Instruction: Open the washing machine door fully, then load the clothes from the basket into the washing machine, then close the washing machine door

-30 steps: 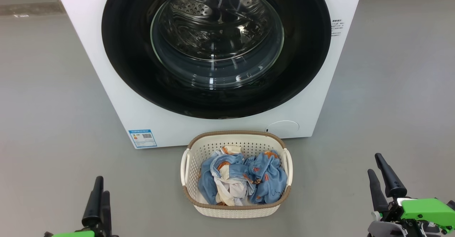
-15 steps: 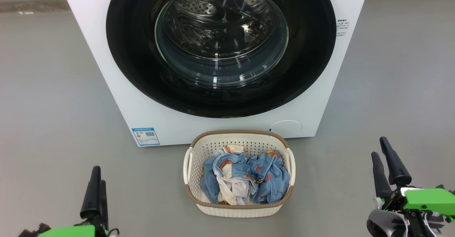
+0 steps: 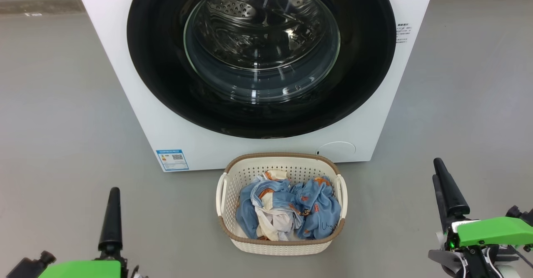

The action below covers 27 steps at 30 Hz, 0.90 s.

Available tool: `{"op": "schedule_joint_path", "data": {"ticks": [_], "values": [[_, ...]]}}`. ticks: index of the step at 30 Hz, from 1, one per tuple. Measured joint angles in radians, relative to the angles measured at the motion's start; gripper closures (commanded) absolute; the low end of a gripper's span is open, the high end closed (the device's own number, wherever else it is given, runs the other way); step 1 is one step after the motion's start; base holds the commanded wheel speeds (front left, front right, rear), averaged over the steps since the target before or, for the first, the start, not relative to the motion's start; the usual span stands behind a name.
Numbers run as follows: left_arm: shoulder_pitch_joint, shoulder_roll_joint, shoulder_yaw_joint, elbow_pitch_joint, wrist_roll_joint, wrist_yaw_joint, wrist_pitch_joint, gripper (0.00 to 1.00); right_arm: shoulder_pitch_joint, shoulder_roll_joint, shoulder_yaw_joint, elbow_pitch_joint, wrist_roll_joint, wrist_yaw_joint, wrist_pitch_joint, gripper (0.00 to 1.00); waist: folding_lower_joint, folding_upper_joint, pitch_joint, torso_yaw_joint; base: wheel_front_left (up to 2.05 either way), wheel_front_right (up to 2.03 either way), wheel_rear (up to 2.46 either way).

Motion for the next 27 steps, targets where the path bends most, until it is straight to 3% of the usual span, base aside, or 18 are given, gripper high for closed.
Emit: {"op": "schedule_joint_path", "data": {"ticks": [16, 27], "values": [[-0.002, 0.016, -0.022, 0.026, 0.379, 0.0, -0.048, 0.0, -0.017, -0.029, 0.057, 0.03, -0.324, 0.0, -0.043, 0.0, 0.0, 0.0, -0.002, 0.007, 0.0, 0.0, 0.0], [-0.005, 0.016, -0.028, 0.049, 0.65, -0.001, -0.078, 0.0, -0.025, -0.041, 0.097, 0.115, -0.554, 0.0, -0.077, 0.0, 0.0, 0.0, -0.007, 0.014, 0.0, 0.0, 0.0]]}}
